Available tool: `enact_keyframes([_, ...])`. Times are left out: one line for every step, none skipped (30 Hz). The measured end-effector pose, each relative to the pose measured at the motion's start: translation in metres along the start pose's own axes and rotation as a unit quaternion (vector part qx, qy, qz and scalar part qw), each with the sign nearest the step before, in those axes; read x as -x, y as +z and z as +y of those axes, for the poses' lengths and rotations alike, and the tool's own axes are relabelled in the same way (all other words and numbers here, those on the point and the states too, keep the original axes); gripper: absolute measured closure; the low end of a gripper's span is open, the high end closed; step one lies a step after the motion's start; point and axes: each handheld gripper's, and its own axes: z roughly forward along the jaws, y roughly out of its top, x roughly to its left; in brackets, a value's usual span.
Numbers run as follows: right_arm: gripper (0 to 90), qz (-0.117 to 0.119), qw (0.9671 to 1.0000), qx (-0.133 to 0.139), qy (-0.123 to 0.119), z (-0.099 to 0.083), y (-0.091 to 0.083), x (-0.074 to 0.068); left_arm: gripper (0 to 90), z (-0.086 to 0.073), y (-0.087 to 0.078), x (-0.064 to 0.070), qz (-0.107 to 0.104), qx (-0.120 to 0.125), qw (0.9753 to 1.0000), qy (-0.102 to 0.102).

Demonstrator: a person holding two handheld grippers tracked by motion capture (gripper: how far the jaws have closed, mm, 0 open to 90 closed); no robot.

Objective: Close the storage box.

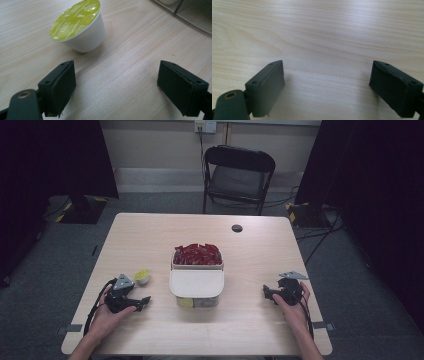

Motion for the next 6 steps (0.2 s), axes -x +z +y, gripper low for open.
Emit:
enact_keyframes([11.7,0.0,1.0,0.0,0.0,-0.0001,-0.0001,-0.0001,14.8,0.0,0.0,0.0,0.0,0.0,1.0,0.0])
enact_keyframes([11.7,0.0,1.0,0.0,0.0,-0.0001,-0.0001,-0.0001,14.8,0.0,0.0,0.0,0.0,0.0,1.0,0.0])
enact_keyframes([11.7,-0.001,1.0,0.0,0.0,-0.0001,-0.0001,-0.0002,14.8,0.0,0.0,0.0,0.0,0.0,1.0,0.0])
enact_keyframes([11.7,0.0,1.0,0.0,0.0,-0.0002,-0.0002,-0.0001,14.8,0.0,0.0,0.0,0.0,0.0,1.0,0.0])
enact_keyframes([11.7,-0.001,1.0,0.0,0.0,-0.0002,-0.0003,-0.0001,14.8,0.0,0.0,0.0,0.0,0.0,1.0,0.0])
enact_keyframes([11.8,-0.004,1.0,0.0,0.001,-0.0004,-0.0003,-0.0004,14.8,0.0,0.0,0.0,0.0,0.0,1.0,0.0])
